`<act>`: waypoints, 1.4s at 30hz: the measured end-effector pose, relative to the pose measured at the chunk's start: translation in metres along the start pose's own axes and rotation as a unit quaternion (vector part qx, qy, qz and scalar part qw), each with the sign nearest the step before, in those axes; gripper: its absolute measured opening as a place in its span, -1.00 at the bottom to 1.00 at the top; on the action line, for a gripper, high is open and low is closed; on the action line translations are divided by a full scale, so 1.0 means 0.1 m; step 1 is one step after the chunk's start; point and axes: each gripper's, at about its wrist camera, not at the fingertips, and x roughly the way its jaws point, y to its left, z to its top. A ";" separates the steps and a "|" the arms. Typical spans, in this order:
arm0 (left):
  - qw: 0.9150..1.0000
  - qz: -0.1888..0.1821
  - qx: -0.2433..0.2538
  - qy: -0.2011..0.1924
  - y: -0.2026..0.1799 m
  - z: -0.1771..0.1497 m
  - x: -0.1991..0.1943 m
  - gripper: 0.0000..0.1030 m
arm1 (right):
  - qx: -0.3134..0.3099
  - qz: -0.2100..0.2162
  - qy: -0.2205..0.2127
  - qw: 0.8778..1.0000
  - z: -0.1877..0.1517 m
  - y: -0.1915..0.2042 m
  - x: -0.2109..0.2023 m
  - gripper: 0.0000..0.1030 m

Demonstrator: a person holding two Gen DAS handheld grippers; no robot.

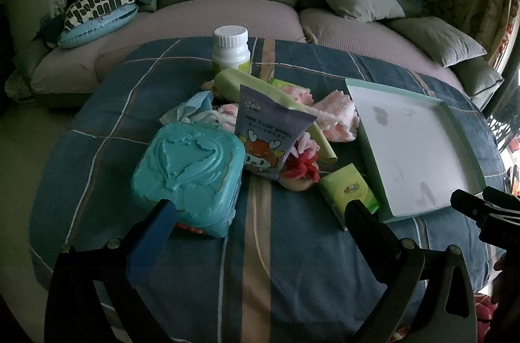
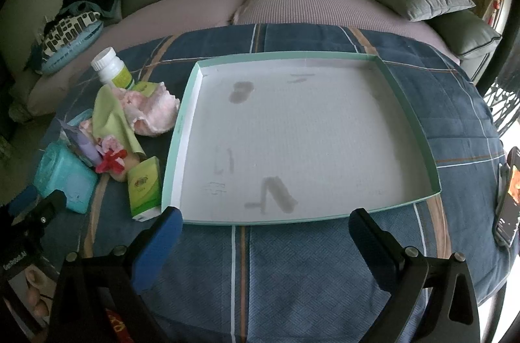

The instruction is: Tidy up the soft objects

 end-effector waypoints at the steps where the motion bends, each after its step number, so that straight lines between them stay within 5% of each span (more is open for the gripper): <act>1: 1.000 0.001 0.000 0.000 0.00 0.00 0.00 1.00 | 0.000 0.001 0.000 1.000 0.01 -0.01 0.00 1.00; 42: 0.999 0.022 0.026 0.000 -0.27 0.11 -0.18 1.00 | 0.020 0.019 -0.013 1.000 0.04 -0.17 -0.13 1.00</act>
